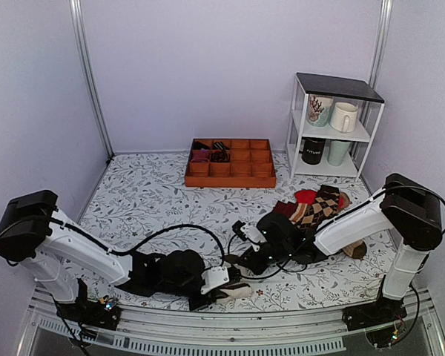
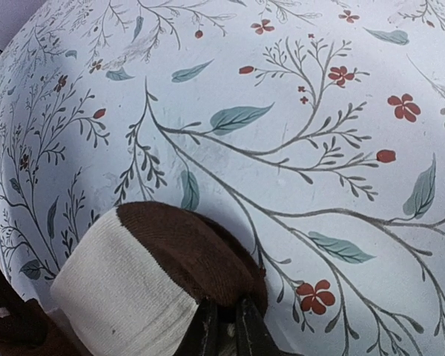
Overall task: Roll the socks
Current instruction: Roll the sock at the center of the board.
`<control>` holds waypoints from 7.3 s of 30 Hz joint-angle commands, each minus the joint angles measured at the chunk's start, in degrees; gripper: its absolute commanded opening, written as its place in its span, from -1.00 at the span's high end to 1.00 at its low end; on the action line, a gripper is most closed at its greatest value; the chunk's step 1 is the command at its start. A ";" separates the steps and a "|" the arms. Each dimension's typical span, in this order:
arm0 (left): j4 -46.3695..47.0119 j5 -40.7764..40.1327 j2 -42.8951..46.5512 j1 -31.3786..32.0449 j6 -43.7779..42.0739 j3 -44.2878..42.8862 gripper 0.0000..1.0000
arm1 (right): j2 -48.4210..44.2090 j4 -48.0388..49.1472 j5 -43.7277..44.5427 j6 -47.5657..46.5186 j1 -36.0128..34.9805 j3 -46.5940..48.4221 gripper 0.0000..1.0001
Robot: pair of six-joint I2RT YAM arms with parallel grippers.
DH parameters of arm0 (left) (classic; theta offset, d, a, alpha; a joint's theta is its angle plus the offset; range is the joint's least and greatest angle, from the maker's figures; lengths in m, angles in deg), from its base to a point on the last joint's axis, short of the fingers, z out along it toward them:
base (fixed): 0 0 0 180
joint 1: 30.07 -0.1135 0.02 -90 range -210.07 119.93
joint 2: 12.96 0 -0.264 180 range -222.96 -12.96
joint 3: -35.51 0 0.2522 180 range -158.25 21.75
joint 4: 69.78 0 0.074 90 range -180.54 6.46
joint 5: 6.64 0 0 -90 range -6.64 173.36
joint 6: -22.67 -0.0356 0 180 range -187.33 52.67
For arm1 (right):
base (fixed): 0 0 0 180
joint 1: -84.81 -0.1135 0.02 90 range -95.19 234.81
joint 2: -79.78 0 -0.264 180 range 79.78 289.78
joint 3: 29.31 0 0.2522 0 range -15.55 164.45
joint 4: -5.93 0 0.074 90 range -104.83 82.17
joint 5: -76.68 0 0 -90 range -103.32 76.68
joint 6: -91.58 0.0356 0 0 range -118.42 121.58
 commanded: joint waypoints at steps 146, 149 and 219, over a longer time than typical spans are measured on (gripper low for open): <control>8.07 23.90 -11.40 -10.53 8.60 0.34 1.00 | -10.14 -4.04 -20.27 -4.90 4.22 -10.91 0.22; 2.09 26.30 -12.34 -11.82 11.60 -1.15 1.00 | -17.43 -5.15 -15.65 -5.36 4.22 -10.70 0.02; 37.98 1.51 9.39 -10.86 -0.20 13.62 -0.99 | -3.64 10.63 -21.10 -9.88 -5.61 -19.06 0.79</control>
